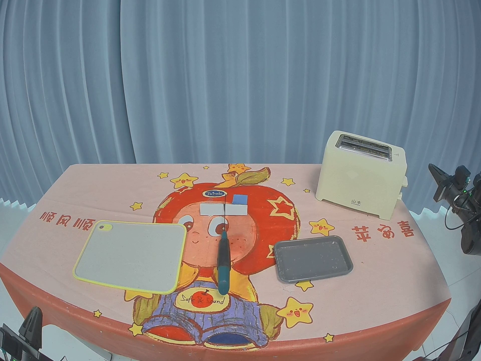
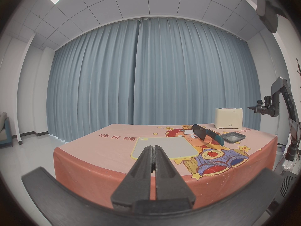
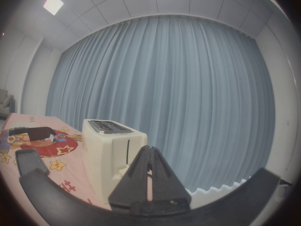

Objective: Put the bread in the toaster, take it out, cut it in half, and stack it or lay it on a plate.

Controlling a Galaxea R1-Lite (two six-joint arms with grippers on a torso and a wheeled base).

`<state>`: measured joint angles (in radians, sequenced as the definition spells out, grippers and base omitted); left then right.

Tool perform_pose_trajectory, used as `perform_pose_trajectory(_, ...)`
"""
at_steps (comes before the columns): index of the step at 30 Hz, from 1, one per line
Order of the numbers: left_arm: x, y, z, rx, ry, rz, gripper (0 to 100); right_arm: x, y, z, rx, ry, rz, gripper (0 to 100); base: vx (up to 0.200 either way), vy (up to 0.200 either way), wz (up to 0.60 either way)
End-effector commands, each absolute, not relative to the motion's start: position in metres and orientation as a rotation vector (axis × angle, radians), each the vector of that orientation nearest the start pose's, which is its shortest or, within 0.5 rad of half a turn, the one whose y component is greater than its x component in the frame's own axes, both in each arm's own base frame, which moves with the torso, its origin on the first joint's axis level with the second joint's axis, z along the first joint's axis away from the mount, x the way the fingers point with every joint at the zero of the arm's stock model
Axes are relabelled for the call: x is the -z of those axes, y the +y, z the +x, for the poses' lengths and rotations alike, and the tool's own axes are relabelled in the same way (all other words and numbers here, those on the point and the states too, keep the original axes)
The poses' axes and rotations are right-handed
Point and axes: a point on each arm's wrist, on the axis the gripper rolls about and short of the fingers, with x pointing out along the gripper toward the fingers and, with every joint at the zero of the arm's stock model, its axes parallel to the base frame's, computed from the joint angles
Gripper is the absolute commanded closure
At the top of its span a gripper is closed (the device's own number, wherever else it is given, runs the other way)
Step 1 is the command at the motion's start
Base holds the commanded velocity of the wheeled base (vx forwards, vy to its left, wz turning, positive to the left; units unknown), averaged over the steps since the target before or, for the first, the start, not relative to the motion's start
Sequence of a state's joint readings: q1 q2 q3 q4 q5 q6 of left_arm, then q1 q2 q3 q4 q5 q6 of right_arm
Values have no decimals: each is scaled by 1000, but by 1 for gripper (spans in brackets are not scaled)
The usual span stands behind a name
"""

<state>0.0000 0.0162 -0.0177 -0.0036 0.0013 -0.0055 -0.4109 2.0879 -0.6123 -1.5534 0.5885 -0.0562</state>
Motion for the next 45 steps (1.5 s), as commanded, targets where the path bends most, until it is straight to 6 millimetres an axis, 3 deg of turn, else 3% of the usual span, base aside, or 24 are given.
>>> perform_pose_trajectory(1,-76,0,-23,-2,-3,-6,100,-113,-129,302,-141,-98,-116,100,0,0,0)
perform_pose_trajectory(9,-76,0,-23,-2,-5,-6,100,-110,-134,273,-89,-48,-96,100,0,0,0)
perform_pose_trajectory(16,-76,0,-23,-2,-5,-6,100,-106,-134,267,-81,-26,-74,100,0,0,0)
perform_pose_trajectory(21,-76,0,-23,-2,-5,-6,100,-118,-129,260,-82,-58,-71,100,0,0,0)
perform_pose_trajectory(26,-76,0,-23,-2,-3,-6,100,-129,-114,251,-123,-75,-40,100,0,0,0)
perform_pose_trajectory(31,-76,0,-23,-2,-3,-6,100,-124,-68,237,-343,-35,-48,100,0,0,0)
perform_pose_trajectory(35,-76,0,-23,-2,-5,-6,100,-124,-47,236,-413,-36,-64,100,0,0,0)
perform_pose_trajectory(45,-76,0,-23,-2,-5,-6,100,-132,-49,223,-351,-63,-107,100,0,0,0)
